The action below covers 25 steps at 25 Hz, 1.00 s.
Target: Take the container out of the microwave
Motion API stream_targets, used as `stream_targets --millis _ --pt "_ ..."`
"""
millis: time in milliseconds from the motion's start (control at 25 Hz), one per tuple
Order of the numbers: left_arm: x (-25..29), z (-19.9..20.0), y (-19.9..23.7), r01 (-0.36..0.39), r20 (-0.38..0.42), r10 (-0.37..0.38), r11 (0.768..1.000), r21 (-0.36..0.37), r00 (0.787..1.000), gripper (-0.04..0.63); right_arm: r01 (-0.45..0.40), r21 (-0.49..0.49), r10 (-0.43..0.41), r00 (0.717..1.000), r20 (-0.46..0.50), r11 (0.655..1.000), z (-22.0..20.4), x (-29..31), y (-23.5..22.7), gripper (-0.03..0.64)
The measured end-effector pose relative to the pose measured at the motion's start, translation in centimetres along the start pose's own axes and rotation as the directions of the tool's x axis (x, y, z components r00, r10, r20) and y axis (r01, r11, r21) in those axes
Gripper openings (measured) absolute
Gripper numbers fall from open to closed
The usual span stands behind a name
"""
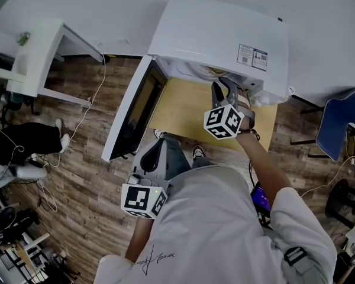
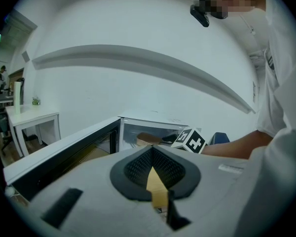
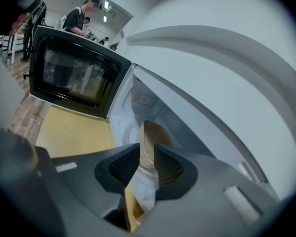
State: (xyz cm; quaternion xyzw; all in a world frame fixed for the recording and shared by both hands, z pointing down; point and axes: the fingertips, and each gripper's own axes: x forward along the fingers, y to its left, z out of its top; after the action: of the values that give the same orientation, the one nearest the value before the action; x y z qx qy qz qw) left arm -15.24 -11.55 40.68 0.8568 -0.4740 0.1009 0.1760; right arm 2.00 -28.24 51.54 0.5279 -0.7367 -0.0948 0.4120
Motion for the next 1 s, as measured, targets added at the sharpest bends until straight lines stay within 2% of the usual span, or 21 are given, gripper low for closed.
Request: stream_targets --millis 320,1000 --pt "0.1 -0.3 0.3 -0.013 -0.016 0.013 1.000 0.004 1.000 0.000 -0.029 -0.038 0.025 0.994 -0.104 0.999 -1.9 3.0 0.4 0.117" --pt "-0.2 -0.5 0.9 -0.041 -0.024 0.041 0.999 -0.007 0.999 0.000 -0.032 -0.116 0.011 0.984 -0.177 0.993 -2.8 6.6 1.5 0.119"
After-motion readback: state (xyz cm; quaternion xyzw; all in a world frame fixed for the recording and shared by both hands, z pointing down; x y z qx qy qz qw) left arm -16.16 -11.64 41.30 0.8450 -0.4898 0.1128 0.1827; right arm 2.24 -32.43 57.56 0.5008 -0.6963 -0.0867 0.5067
